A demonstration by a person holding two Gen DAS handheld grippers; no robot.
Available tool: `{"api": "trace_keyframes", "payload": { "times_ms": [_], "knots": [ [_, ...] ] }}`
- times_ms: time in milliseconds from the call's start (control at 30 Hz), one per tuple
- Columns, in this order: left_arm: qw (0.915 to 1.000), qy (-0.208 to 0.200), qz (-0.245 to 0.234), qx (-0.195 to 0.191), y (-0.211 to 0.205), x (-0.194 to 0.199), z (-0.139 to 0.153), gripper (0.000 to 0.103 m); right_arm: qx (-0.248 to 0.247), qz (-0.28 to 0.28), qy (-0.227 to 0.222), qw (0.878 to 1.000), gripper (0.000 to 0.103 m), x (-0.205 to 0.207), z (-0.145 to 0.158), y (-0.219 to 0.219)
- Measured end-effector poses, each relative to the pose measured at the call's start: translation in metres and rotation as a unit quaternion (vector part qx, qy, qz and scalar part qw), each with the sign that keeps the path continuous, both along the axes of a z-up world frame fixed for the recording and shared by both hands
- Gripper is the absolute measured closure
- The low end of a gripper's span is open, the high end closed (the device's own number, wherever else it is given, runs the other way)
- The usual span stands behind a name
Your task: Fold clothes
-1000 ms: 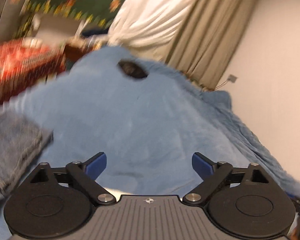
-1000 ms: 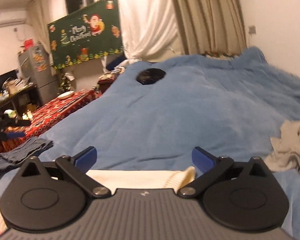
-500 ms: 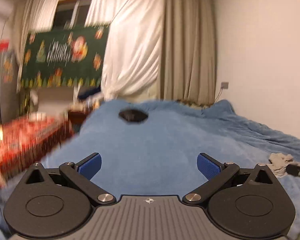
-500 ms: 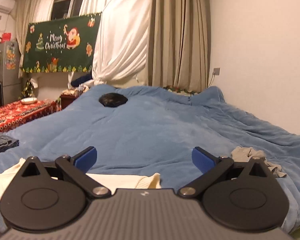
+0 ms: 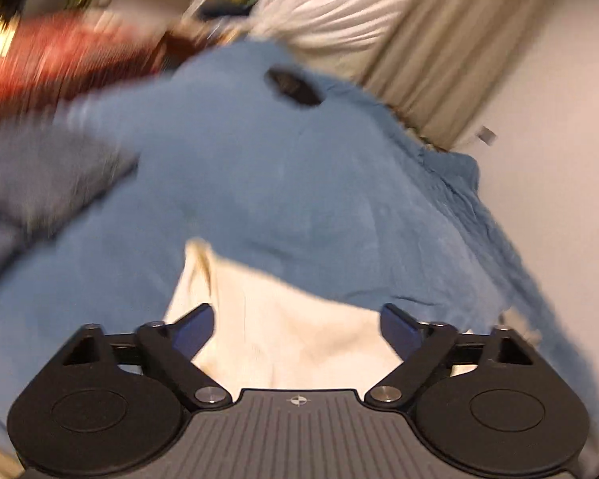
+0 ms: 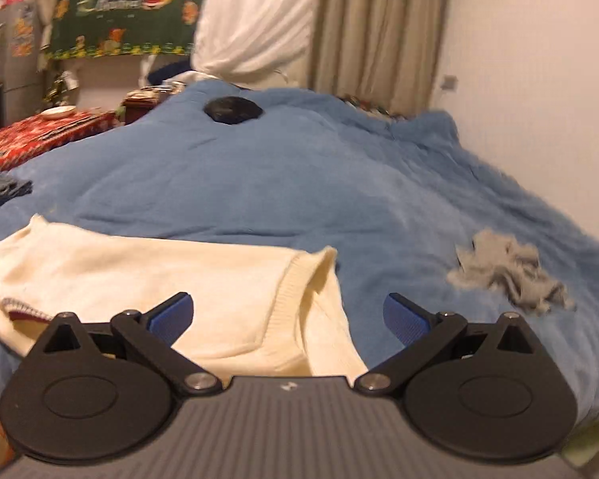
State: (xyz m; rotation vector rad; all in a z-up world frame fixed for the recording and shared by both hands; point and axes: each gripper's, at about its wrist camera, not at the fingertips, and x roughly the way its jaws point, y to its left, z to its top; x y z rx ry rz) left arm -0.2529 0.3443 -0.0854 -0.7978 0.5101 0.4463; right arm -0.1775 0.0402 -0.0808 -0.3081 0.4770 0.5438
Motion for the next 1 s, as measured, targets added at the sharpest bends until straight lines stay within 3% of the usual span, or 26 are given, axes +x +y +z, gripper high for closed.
{"api": "trace_keyframes", "payload": {
  "times_ms": [67,300,533,600,667,733,867,933,1000],
  "knots": [
    [0.9991,0.005,0.014,-0.040,0.008,-0.002,-0.012,0.027,0.011,-0.009,0.013,1.000,0.001,-0.001,0.001,-0.004],
    [0.9966,0.006,0.011,-0.081,0.016,-0.010,-0.039,0.029,0.078,-0.027,0.114,0.990,0.001,0.039,-0.004,-0.031],
    [0.9907,0.002,0.025,-0.134,0.032,-0.015,-0.056,0.039,0.128,-0.058,0.176,0.974,0.001,0.102,-0.017,-0.045],
    [0.9889,-0.006,0.028,-0.146,0.033,-0.014,-0.056,0.040,0.144,-0.059,0.190,0.969,0.003,0.111,-0.022,-0.049],
    [0.9888,-0.003,0.022,-0.148,0.033,-0.009,-0.056,0.040,0.165,-0.051,0.209,0.962,0.016,0.119,-0.026,-0.053],
    [0.9911,0.024,0.024,-0.128,0.030,-0.002,-0.053,0.041,0.197,-0.043,0.248,0.948,0.024,0.128,-0.029,-0.058],
    [0.9888,0.037,0.023,-0.143,0.027,0.000,-0.057,0.040,0.257,-0.035,0.332,0.907,0.040,0.146,-0.043,-0.065],
    [0.9882,0.043,0.023,-0.145,0.025,0.001,-0.059,0.040,0.281,-0.033,0.371,0.885,0.042,0.155,-0.053,-0.065],
    [0.9881,0.046,0.024,-0.145,0.024,0.001,-0.061,0.040,0.292,-0.046,0.387,0.873,0.042,0.163,-0.064,-0.063]
  ]
}}
